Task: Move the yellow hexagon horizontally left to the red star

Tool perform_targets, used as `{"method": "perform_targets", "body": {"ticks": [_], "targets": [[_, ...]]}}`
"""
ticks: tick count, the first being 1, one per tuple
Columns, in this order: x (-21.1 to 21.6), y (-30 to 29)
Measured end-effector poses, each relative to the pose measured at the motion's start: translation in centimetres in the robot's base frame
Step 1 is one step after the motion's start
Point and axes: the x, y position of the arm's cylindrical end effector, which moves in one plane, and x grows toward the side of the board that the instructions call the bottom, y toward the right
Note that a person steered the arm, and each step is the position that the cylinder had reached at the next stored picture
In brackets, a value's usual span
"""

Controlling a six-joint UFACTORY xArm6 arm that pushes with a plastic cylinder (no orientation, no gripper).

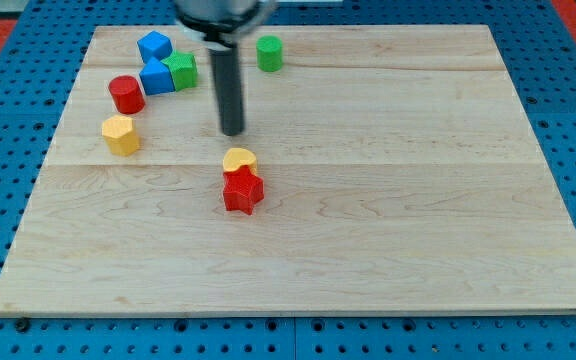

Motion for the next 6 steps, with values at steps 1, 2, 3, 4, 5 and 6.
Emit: {"method": "perform_targets", "body": {"ticks": [1,2,3,4,5,6], "targets": [[-2.3,-4.6],[-0.9,-7.7],[-0.9,-11.7],[3.6,-10.4],[3.8,-8.9],[7.2,-8.1]]}}
